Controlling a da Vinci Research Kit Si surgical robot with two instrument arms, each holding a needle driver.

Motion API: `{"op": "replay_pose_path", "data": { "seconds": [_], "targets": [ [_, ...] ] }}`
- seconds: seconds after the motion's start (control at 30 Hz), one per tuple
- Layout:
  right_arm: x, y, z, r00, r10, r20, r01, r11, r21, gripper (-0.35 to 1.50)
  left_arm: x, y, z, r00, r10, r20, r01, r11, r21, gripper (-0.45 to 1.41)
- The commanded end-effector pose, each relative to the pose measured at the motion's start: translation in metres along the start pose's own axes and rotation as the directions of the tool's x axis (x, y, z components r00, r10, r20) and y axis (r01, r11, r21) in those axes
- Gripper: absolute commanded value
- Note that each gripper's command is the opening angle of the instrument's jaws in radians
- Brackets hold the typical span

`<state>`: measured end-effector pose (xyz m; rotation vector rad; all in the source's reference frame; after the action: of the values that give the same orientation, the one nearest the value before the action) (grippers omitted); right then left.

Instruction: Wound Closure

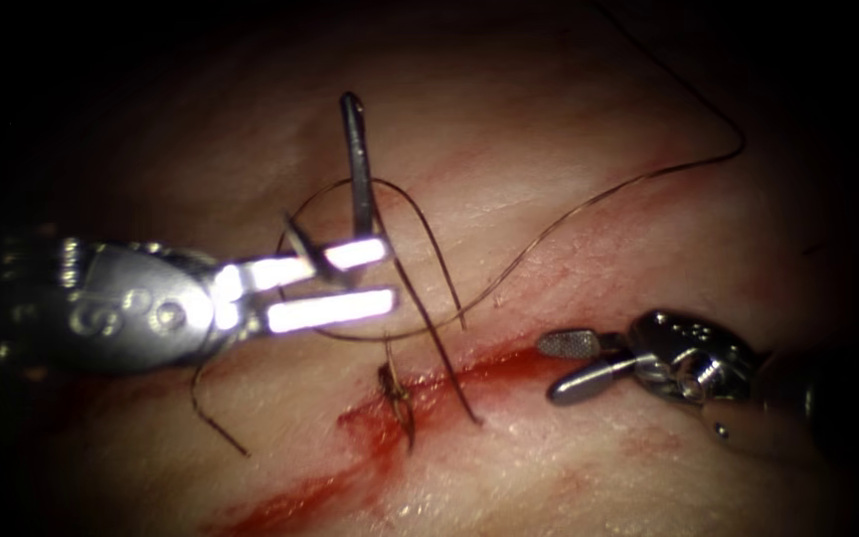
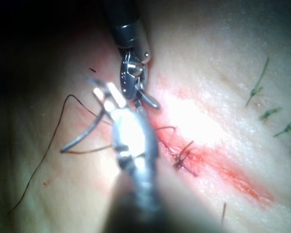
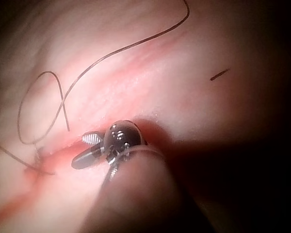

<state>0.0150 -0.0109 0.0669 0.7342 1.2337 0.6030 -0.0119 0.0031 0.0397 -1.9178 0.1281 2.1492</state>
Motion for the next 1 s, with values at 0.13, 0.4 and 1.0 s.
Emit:
{"op": "replay_pose_path", "data": {
  "seconds": [0.13,0.4,1.0],
  "targets": [
    [0.0007,-0.0019,0.0009,0.999,-0.035,-0.003,0.035,0.999,0.008,1.20,0.0001,-0.0024,0.0000,1.000,-0.003,-0.004,0.003,1.000,0.022,-0.45],
    [0.0007,-0.0049,0.0019,0.992,-0.103,0.076,0.105,0.994,-0.018,1.18,0.0007,-0.0076,-0.0003,0.999,-0.003,-0.037,0.006,0.998,0.066,-0.45],
    [0.0008,-0.0057,0.0064,0.950,-0.214,0.228,0.260,0.946,-0.193,1.15,-0.0059,-0.0060,-0.0002,0.997,0.062,-0.053,-0.057,0.995,0.084,-0.45]
  ]
}}
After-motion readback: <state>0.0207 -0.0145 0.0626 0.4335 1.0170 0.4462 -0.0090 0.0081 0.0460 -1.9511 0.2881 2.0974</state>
